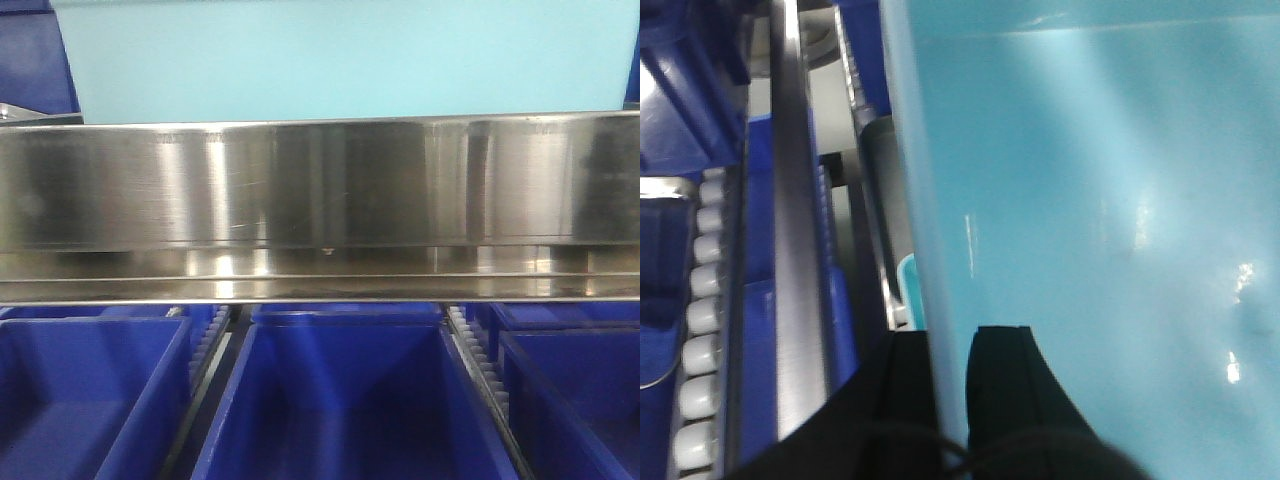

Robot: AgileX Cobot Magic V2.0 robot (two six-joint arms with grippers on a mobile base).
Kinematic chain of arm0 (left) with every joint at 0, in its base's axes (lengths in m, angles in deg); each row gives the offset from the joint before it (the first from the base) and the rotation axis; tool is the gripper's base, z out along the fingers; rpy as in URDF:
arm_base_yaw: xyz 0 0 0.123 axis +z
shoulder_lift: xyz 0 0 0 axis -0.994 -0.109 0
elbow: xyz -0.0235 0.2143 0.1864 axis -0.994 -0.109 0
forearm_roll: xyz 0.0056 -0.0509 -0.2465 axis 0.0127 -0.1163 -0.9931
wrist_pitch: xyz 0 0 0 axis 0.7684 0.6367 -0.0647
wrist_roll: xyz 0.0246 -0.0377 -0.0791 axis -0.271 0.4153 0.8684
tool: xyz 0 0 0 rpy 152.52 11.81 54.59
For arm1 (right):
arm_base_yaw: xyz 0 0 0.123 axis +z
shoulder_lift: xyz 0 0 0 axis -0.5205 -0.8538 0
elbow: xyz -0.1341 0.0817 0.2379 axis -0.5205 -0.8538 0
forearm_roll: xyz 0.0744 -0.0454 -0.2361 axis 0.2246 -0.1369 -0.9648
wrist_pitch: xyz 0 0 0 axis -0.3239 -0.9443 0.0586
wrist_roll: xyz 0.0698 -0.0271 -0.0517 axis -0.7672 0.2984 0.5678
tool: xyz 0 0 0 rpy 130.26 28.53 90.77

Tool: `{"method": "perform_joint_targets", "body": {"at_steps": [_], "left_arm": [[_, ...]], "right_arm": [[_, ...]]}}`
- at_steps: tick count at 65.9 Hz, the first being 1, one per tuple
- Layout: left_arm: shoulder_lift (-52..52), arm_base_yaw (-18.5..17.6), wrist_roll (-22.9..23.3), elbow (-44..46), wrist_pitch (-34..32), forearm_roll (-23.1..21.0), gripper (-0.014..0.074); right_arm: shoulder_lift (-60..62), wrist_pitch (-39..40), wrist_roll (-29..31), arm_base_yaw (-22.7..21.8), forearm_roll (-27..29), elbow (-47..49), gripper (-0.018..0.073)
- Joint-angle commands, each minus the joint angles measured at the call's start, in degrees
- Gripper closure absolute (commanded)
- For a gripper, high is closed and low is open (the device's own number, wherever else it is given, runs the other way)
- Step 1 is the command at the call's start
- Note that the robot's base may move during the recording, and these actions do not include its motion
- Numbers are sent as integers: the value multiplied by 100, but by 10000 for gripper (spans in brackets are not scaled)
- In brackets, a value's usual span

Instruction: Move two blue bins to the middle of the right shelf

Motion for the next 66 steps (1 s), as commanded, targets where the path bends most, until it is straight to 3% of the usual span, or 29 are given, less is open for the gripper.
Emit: {"method": "perform_joint_targets", "body": {"at_steps": [1,20,66], "left_arm": [[55,-58,-96,-71,-328,-167,707],[65,-58,-96,-709,-328,-302,707],[65,-58,-96,-1053,-328,-457,707]], "right_arm": [[35,260,56,32,210,-77,713],[-12,187,56,32,210,-82,713],[-386,-157,88,32,147,-82,713]]}}
